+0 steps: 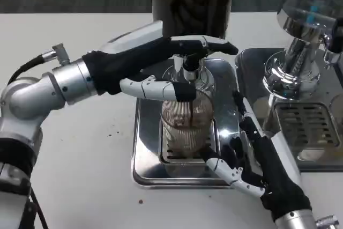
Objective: Grasp the cup under the faucet to collect the drink, then remove the cup.
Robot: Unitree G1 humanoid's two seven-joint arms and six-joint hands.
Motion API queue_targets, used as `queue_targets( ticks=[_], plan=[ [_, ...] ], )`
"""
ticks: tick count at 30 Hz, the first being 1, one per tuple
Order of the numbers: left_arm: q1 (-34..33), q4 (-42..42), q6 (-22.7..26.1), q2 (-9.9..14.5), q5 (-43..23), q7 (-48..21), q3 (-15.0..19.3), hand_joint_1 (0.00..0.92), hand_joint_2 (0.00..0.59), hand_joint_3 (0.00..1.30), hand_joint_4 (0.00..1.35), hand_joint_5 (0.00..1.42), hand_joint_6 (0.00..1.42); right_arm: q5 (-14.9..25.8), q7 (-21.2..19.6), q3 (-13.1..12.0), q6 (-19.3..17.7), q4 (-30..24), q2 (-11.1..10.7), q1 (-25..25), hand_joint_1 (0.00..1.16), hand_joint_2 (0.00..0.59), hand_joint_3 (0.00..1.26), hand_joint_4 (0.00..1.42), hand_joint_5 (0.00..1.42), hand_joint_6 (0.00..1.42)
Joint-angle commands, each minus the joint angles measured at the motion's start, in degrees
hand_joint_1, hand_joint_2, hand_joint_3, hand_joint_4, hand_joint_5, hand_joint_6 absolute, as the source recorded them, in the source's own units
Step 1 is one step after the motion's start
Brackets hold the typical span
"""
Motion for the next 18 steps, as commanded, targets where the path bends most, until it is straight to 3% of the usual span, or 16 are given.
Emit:
queue_targets(
  ticks=[1, 18],
  plan=[
    [2.57, 1.62, 1.43, 2.05, 3.05, -0.32, -1.25, 0.0, 0.059, 0.21, 0.12, 0.13, 0.01, 0.54, 0.53, -0.32, -0.86, 1.56, 0.2, -1.81, 0.53, 0.216, 0.0, 0.0, 0.0, 0.08],
    [3.03, 0.93, 0.86, 2.47, 3.18, 0.21, -1.43, 0.0, 0.067, 0.22, 0.12, 0.13, 0.02, 1.81, 2.2, -0.25, -1.2, 5.02, 0.72, -5.33, 0.53, 0.221, 0.01, 0.0, 0.0, 0.08]
  ],
)
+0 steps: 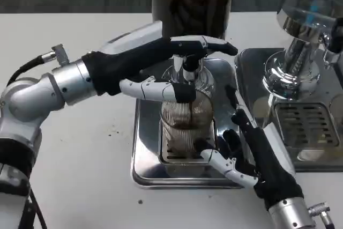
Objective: Grasp the cup under the faucet to collect the drink, then remove the cup.
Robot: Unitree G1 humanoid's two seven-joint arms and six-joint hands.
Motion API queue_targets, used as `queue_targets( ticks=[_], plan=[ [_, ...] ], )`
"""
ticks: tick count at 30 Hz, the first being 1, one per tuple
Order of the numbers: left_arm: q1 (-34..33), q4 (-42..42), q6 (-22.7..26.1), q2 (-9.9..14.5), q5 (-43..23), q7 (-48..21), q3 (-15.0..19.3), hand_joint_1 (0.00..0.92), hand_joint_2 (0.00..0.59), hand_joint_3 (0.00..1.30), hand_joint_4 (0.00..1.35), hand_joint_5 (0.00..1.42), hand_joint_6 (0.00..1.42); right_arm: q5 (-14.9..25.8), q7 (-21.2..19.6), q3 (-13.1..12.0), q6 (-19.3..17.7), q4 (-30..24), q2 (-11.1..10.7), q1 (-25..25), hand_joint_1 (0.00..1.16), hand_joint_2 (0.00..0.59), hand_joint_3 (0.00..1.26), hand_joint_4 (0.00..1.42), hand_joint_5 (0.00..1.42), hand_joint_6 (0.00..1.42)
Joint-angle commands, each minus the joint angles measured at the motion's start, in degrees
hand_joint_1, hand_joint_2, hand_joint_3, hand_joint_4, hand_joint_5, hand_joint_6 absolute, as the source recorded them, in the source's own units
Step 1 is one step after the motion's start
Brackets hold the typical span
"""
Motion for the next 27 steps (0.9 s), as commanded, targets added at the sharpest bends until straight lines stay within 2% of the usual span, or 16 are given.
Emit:
queue_targets(
  ticks=[1, 27],
  plan=[
    [2.8, 1.08, 1.45, 2.3, 2.93, -0.53, -1.25, 0.0, 0.067, 0.22, 0.12, 0.12, 0.02, 0.67, 0.73, -0.32, -0.96, 0.71, -0.01, -0.78, 0.53, 0.22, 0.01, 0.0, 0.0, 0.08],
    [3.69, 0.18, 1.03, 3.57, 3.23, 1.49, -2.11, 0.0, 0.067, 0.22, 0.12, 0.12, 0.02, 2.13, 3.16, -0.39, -1.26, 5.66, 0.46, -5.28, 0.52, 0.223, 0.02, 0.0, 0.0, 0.09]
  ],
)
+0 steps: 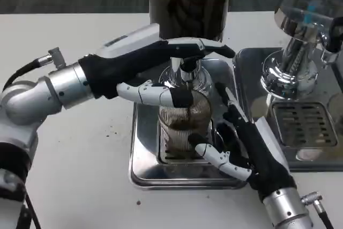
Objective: Grasp the cup under the faucet to collect the drink, then remove the cup.
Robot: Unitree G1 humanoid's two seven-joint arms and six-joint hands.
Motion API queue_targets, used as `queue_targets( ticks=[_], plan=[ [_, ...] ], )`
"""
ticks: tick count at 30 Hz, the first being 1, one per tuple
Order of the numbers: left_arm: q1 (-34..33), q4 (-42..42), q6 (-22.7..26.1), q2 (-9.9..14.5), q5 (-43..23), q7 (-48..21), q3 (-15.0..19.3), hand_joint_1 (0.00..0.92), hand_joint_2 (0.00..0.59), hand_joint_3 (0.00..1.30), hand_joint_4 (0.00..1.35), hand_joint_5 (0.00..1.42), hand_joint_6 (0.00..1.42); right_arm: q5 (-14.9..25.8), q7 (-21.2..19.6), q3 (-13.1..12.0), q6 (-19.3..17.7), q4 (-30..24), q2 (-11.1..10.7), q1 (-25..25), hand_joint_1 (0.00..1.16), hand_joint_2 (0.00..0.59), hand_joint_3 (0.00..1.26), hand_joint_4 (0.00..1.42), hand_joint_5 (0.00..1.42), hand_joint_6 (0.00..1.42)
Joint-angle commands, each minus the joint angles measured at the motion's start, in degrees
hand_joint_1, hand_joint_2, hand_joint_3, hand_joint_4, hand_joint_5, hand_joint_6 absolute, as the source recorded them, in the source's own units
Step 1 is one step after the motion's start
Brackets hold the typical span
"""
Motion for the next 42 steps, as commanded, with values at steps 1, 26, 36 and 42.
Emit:
queue_targets(
  ticks=[1, 26, 36, 42],
  plan=[
    [2.43, 1.45, 1.8, 2.55, 3.19, -0.32, -1.08, 0.0, 0.067, 0.22, 0.12, 0.12, 0.02, 0.74, 0.66, -0.29, -0.95, 0.91, 0.15, -0.87, 0.52, 0.223, 0.02, 0.0, 0.0, 0.09],
    [2.56, 1.26, 0.92, 3.45, 4.48, 1.58, -1.45, 0.0, 0.066, 0.22, 0.13, 0.12, 0.03, 1.25, 1.15, -0.01, -1.68, 4.23, 1.03, -3.68, 0.53, 0.227, 0.03, 0.0, 0.01, 0.09],
    [2.72, 1.29, 1.63, 3.17, 3.24, 1.35, -0.83, 0.0, 0.066, 0.22, 0.13, 0.12, 0.04, 1.34, 1.57, -0.18, -2.13, 5.21, 1.1, -4.47, 0.53, 0.231, 0.03, 0.0, 0.01, 0.1],
    [2.44, 1.69, 3.7, 2.29, -0.46, -0.63, 0.72, 0.0, 0.067, 0.22, 0.14, 0.13, 0.05, 1.21, 1.53, -0.31, -2.15, 5.14, 1.0, -4.52, 0.52, 0.236, 0.03, 0.0, 0.01, 0.1]
  ],
)
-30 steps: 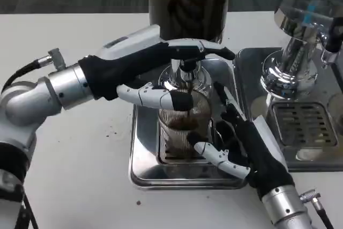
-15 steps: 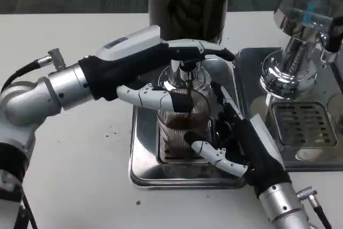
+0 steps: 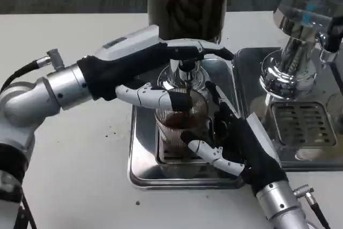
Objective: Grasp the cup under the faucet to collect the drink, then remove the cup.
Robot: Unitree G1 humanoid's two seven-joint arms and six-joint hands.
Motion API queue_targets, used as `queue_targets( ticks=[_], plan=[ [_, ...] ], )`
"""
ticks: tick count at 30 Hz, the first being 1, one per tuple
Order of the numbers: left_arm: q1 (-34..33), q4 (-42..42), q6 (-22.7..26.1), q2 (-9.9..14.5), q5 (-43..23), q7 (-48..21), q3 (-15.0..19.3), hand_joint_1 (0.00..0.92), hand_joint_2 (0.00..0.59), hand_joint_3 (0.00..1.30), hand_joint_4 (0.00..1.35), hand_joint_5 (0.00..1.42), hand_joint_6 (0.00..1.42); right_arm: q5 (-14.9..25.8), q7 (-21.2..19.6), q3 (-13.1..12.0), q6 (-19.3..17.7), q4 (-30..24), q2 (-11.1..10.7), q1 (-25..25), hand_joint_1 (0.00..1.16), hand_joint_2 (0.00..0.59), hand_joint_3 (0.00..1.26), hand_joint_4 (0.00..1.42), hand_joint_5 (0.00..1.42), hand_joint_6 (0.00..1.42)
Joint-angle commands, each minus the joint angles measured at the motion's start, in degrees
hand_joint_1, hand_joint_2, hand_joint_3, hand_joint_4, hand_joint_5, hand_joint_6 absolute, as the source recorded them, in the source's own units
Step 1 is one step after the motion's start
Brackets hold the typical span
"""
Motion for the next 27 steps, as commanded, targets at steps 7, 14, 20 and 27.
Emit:
queue_targets(
  ticks=[7, 14, 20, 27],
  plan=[
    [1.39, 1.25, 9.1, -0.13, -8.09, -8.44, 4.71, 0.0, 0.071, 0.22, 0.14, 0.13, 0.06, 0.45, 0.08, -0.52, -0.9, 0.46, 0.06, -0.97, 0.52, 0.237, 0.04, 0.0, 0.01, 0.1],
    [0.58, -1.08, 13.91, -1.21, -14.51, -15.26, 9.11, 0.0, 0.069, 0.23, 0.14, 0.14, 0.08, 0.35, -0.04, -0.47, -0.86, 0.72, 0.2, -1.18, 0.52, 0.238, 0.04, 0.0, 0.01, 0.1],
    [0.54, -2.55, 14.87, -2.14, -14.9, -17.12, 10.57, 0.0, 0.068, 0.23, 0.14, 0.14, 0.08, 0.37, -0.5, -0.7, -0.94, 0.33, 0.17, -0.09, 0.52, 0.238, 0.04, 0.0, 0.01, 0.1],
    [0.67, -2.34, 15.21, -2.68, -14.55, -17.77, 11.52, 0.0, 0.068, 0.23, 0.14, 0.14, 0.09, 0.29, -0.56, -0.85, -0.92, 0.17, 0.09, 0.13, 0.52, 0.243, 0.04, 0.0, 0.02, 0.1]
  ],
)
